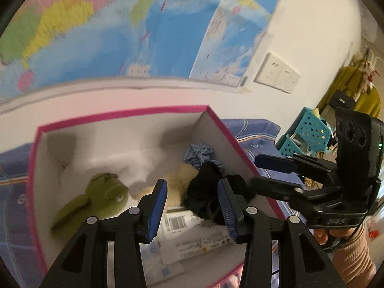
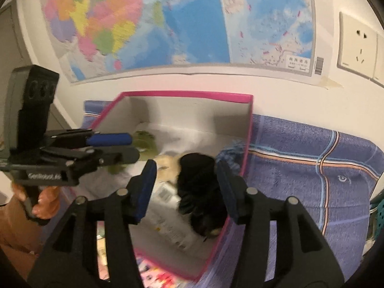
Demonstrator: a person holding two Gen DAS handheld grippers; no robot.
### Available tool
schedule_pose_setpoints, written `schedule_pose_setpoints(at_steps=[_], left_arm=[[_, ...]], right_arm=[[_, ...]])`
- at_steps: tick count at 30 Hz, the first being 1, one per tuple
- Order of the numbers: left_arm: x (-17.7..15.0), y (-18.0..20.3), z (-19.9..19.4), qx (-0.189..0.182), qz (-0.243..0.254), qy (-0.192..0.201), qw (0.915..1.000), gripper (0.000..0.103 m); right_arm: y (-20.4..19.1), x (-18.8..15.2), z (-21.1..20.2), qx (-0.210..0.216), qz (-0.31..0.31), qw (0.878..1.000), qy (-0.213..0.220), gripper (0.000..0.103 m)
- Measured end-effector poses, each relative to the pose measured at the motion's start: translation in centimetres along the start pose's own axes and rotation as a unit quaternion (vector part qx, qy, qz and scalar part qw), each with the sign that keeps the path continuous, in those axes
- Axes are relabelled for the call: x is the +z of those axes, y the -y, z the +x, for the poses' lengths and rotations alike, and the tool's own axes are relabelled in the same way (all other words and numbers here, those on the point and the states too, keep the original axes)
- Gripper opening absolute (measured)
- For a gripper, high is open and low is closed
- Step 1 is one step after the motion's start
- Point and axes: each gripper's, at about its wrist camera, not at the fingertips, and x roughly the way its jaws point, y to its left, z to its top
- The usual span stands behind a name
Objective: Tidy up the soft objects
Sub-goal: 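Carry the blue checked scrunchie into the pink box and release it, then grasp the white wipes packet with the right gripper and lift it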
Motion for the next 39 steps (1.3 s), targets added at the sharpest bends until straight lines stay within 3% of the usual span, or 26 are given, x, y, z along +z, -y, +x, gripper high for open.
schedule_pose_setpoints(at_steps=[4,8,13,17,23,28,35,39], left_arm=[[-1.9,1.3,-3.9,-0.003,0.035,0.032,0.9989,0.053],[-4.4,1.8,-6.9,-0.004,0.058,0.04,0.9975,0.053],[-8.3,1.1,-8.3,0.002,0.053,0.019,0.9984,0.054],[-11.9,-0.7,-7.9,0.008,0.019,-0.01,0.9997,0.054],[-17.0,-3.1,-6.9,0.046,-0.01,-0.063,0.9969,0.054],[-20.0,-5.0,-7.0,0.058,-0.045,-0.083,0.9938,0.054],[-22.1,-6.3,-7.4,0.051,-0.071,-0.093,0.9918,0.054],[-22.1,-6.1,-7.5,0.04,-0.069,-0.093,0.9925,0.059]], right_arm=[[-2.2,-1.5,-3.3,0.039,-0.01,0.999,0.019,0.056],[-4.6,-3.4,-7.0,0.089,-0.025,0.995,0.032,0.061],[-6.4,-6.2,-8.9,0.122,-0.026,0.992,0.016,0.061],[-7.7,-8.4,-8.7,0.145,-0.019,0.989,-0.001,0.061],[-10.2,-11.3,-6.1,0.184,-0.012,0.982,-0.039,0.062],[-13.6,-13.9,-1.3,0.216,-0.013,0.971,-0.097,0.061],[-14.5,-16.0,5.5,0.205,0.045,0.967,-0.144,0.061],[-13.4,-15.9,6.1,0.173,0.073,0.974,-0.13,0.061]])
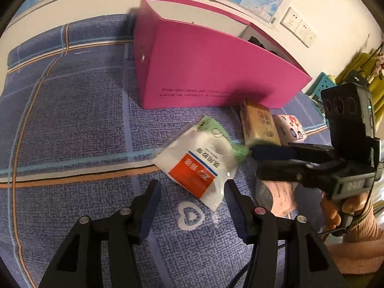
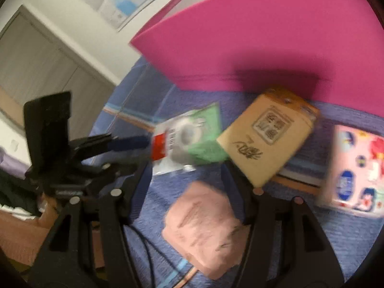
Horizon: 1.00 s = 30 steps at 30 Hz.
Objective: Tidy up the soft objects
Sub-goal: 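Grasp the white wipes packet with the right gripper and lift it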
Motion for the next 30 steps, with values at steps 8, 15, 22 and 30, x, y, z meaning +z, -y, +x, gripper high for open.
schedule_pose_setpoints(at_steps=[8,15,22,30], left_arm=[[0.5,-0.1,0.3,-0.031,-0.002,0.002,0.9995,0.061],[0.4,-0.8,0.3,-0.053,-0.015,0.006,0.9985,0.06],[0.5,-1.6,0.0,-0.054,-0.022,0.008,0.9983,0.053],[0.5,-2.4,-0.2,-0.051,-0.03,0.012,0.9982,0.041]], right_arm=[[0.4,0.0,-0.2,-0.027,0.015,0.999,0.031,0.065],[-0.3,0.0,1.1,0.016,0.027,0.998,0.046,0.067],[-0.2,0.3,1.6,0.044,0.04,0.997,0.057,0.067],[-0.5,0.4,1.4,0.06,0.04,0.995,0.068,0.067]])
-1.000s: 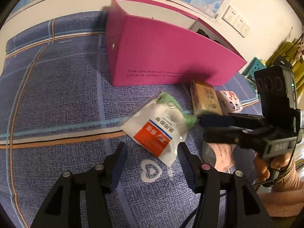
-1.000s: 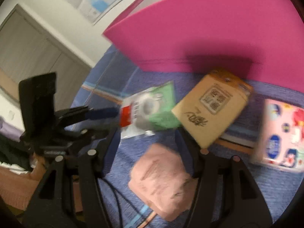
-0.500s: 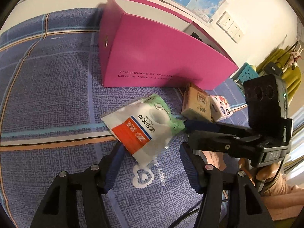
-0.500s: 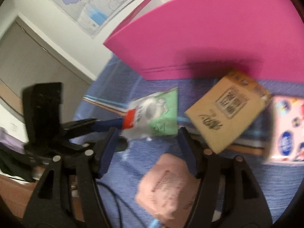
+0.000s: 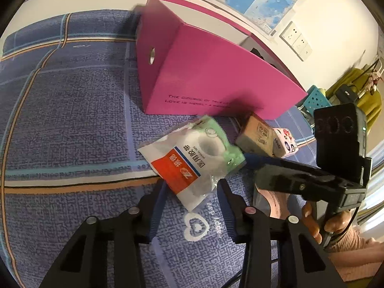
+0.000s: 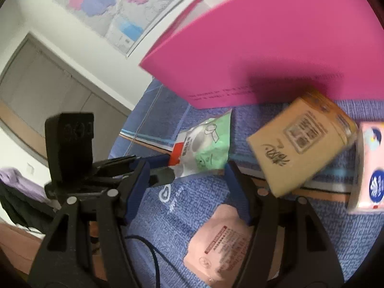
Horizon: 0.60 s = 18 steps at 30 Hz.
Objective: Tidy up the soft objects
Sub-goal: 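Grasp the white wipes packet with the right gripper and lift it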
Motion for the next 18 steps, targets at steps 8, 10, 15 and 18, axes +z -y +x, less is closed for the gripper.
schedule_pose_setpoints(at_steps=[8,10,15,18], left_arm=[[-0.1,-1.0,-0.2,-0.018,-0.013,0.003,0.9998,0.035],[-0.1,-0.9,-0.3,-0.017,-0.011,0.005,0.9998,0.035],[-0.3,-0.4,-0.1,-0.033,-0.017,0.006,0.9993,0.035],[-0.1,0.4,0.0,-0.038,-0.013,0.008,0.9991,0.035]], right_arm=[[-0.3,1.0,-0.3,0.009,-0.006,1.0,0.028,0.065],[-0.3,1.3,0.4,-0.004,-0.008,1.0,0.018,0.052],[0.1,1.8,1.7,-0.016,0.007,1.0,-0.001,0.017],[0.1,1.6,1.3,-0.009,0.005,1.0,0.004,0.015]])
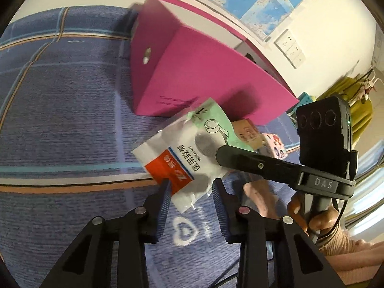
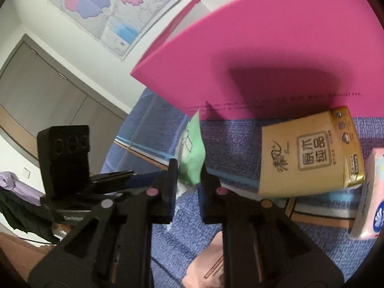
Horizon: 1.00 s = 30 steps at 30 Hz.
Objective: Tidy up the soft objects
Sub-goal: 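Grasp the white wipes packet with the right gripper and lift it, then carry the white wipes packet into the pink box and release it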
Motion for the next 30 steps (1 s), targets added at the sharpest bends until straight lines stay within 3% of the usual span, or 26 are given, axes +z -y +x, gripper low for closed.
schedule_pose_setpoints(at_steps=[4,9,14,19,25,30], left_arm=[[0.3,1.5,-0.4,-0.005,0.019,0.007,0.9998,0.035],[0.9,1.7,-1.4,-0.036,0.019,0.016,0.999,0.052],[1.4,2.3,-1.7,-0.095,0.017,0.017,0.9952,0.053],[3.5,5.1,-3.4,-0.108,0.057,0.05,0.9913,0.051],[7.5,6.4,-4.9,-0.084,0.077,0.085,0.9899,0.05],[11.2,6.6,-3.8,-0.036,0.082,0.071,0.9934,0.05]], right_arm=[[-0.1,-0.2,-1.6,0.02,0.002,1.0,0.016,0.013],[0.0,0.1,-5.2,0.055,0.016,0.997,0.056,0.014],[-0.2,0.7,-7.9,0.071,0.016,0.994,0.084,0.014],[-1.8,1.5,-9.2,0.096,-0.002,0.991,0.097,0.014],[-3.4,4.0,-10.4,0.089,-0.033,0.989,0.113,0.014],[-3.3,6.8,-10.2,0.065,-0.044,0.989,0.122,0.015]])
